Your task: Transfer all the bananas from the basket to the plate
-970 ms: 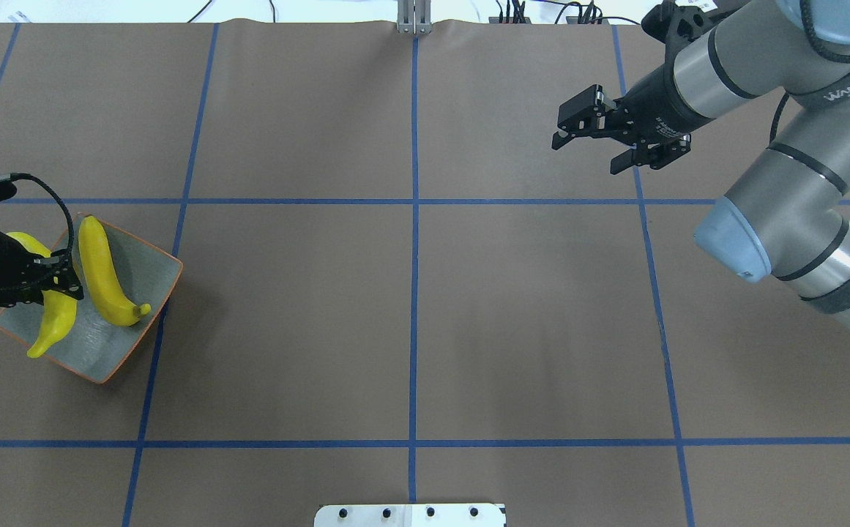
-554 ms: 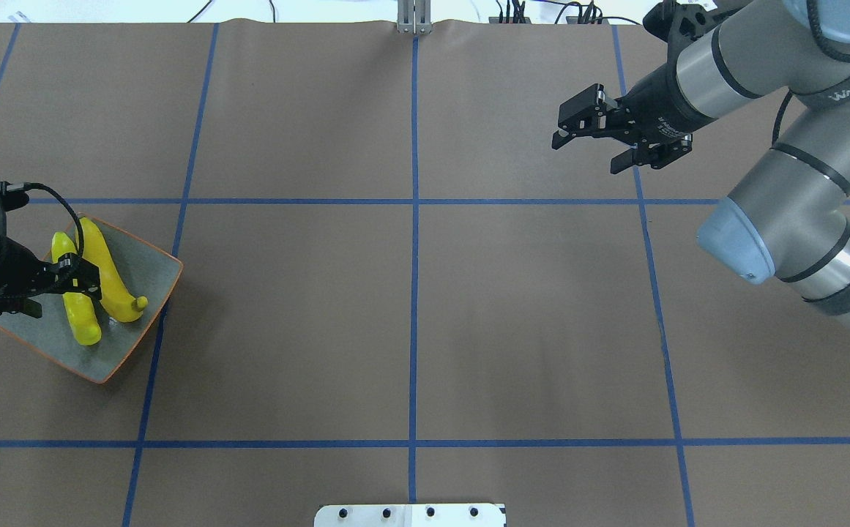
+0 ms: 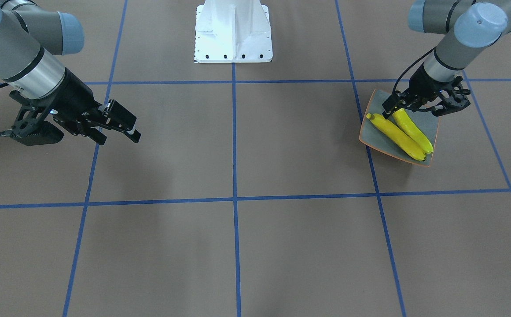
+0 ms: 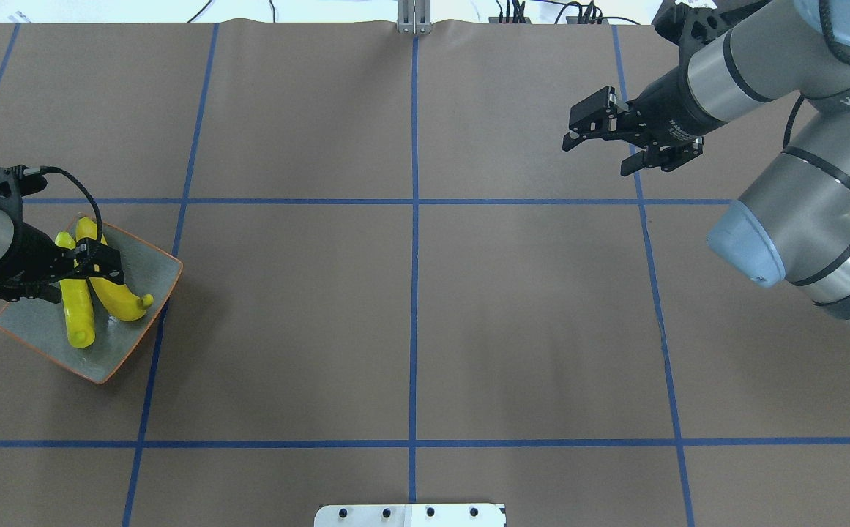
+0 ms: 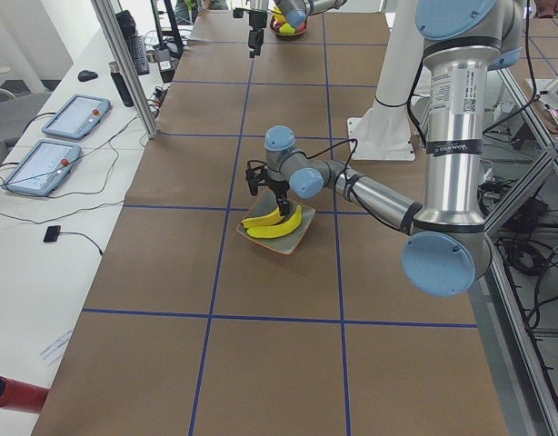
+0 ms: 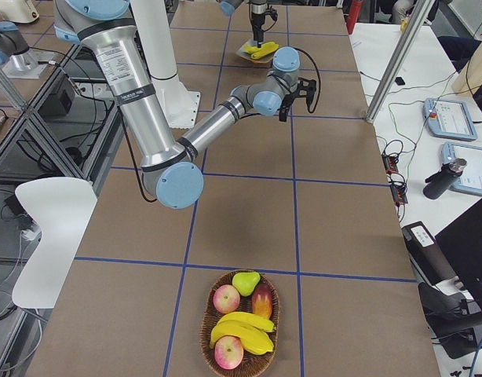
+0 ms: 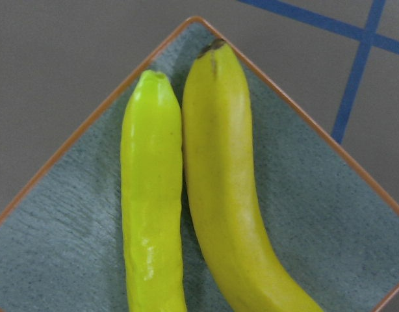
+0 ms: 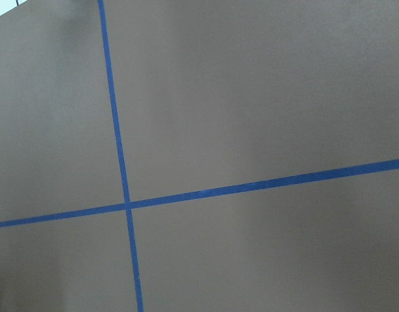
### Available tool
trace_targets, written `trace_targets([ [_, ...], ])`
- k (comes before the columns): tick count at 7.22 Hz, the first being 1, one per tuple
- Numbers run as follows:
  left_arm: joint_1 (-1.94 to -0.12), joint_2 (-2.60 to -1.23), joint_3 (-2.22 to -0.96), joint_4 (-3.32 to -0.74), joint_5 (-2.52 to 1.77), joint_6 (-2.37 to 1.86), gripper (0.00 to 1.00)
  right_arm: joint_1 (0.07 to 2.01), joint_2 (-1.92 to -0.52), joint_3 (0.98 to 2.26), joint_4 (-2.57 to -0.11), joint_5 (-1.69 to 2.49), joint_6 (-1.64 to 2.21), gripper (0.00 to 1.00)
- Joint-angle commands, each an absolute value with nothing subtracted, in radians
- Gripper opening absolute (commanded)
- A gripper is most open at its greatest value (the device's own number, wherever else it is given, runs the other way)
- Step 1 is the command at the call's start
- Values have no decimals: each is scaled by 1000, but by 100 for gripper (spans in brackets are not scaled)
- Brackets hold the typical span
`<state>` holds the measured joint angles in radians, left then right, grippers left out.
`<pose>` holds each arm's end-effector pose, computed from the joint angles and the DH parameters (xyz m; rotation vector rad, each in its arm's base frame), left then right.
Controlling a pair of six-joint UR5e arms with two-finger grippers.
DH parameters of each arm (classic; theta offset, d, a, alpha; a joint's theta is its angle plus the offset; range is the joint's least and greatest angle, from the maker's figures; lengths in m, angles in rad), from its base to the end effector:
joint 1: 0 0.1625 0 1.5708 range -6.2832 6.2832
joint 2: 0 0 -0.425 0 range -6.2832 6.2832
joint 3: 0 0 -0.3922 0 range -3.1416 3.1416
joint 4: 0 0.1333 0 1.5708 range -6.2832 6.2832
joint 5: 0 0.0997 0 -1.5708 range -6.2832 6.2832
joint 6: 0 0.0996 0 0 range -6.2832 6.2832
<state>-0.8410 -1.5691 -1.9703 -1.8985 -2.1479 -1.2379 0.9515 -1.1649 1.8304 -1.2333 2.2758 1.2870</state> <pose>0.2684 -0.4185 0.4319 -0.0687 0.8933 -0.2646 -0.2887 -0.5235 0.2675 0.0307 -1.1516 0.2393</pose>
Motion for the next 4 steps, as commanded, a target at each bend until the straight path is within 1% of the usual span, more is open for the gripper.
trace_targets([
  [1, -871, -1614, -1991, -1899, -2145, -1230, 100, 986, -1195, 1829, -1233, 2273, 1279, 100],
  [2, -871, -1682, -1968, -1890, -2146, -1230, 100, 995, -1198, 1829, -1233, 2273, 1278, 100],
  [4, -874, -1730, -1968, -1891, -2146, -1230, 100, 1053, -1245, 1825, -1235, 2273, 1269, 100],
])
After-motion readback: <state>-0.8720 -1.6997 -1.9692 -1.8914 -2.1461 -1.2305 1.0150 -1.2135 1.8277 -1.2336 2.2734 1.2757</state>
